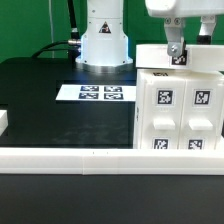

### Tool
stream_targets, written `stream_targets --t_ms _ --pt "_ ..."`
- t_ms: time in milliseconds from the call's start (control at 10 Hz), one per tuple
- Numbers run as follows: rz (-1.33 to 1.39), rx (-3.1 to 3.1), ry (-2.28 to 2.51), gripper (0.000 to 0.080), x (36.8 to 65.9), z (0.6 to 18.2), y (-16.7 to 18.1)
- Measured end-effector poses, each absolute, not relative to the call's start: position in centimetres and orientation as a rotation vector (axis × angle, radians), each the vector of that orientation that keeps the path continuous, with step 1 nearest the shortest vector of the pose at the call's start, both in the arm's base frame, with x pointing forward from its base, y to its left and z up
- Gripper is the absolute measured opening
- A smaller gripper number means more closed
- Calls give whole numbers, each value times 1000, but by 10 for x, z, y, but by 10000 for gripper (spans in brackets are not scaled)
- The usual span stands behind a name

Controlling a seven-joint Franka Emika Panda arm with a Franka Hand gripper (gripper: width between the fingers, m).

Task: Assemble cabinet

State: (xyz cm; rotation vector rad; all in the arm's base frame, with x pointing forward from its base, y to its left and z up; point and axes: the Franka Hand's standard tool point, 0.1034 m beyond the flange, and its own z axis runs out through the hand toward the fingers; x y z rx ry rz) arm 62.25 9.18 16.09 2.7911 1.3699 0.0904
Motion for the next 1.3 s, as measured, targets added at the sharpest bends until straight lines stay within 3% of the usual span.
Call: stream_targets --t_ms 400,600,1000,1300 --pt "108 2825 1234 797 625 158 100" --pt "114 2827 1225 567 627 159 97" --pt "116 2848 1178 568 627 159 96" --pt "125 2965 873 568 627 159 95"
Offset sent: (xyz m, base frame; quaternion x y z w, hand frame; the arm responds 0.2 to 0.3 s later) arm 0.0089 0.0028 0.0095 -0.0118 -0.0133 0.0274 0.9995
